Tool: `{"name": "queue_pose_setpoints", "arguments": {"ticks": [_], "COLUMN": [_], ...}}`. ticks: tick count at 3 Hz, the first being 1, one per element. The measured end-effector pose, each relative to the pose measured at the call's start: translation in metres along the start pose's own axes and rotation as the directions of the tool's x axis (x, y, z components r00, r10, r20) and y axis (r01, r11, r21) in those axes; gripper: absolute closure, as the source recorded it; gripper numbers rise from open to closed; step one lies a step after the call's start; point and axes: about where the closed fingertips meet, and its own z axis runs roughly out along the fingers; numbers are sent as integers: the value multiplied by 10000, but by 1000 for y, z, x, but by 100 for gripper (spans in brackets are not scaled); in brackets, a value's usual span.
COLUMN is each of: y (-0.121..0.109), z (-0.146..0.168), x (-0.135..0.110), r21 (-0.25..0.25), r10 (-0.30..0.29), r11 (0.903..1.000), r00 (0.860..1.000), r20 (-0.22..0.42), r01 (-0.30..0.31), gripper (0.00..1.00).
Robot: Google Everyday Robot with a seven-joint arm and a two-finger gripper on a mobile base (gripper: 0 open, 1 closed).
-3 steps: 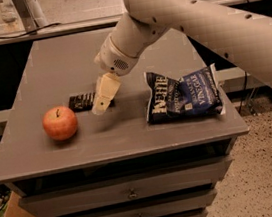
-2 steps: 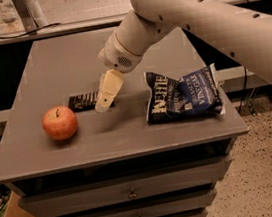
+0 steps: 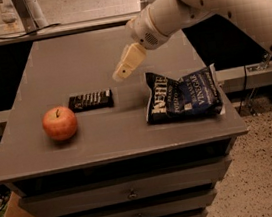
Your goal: Move rxbar chocolate near apple
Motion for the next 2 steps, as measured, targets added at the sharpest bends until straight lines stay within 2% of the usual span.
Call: {"name": "queue_pose_setpoints", "arguments": {"ticks": [1, 2], "y": [-41, -54], "z": [-16, -18], "x": [-5, -14], "r21": [1545, 2036], "r10": [261, 197], "r11": [9874, 9783], "r00": [9978, 9953], "r20": [617, 951], "r01": [-353, -388], "gripper": [0, 0]}}
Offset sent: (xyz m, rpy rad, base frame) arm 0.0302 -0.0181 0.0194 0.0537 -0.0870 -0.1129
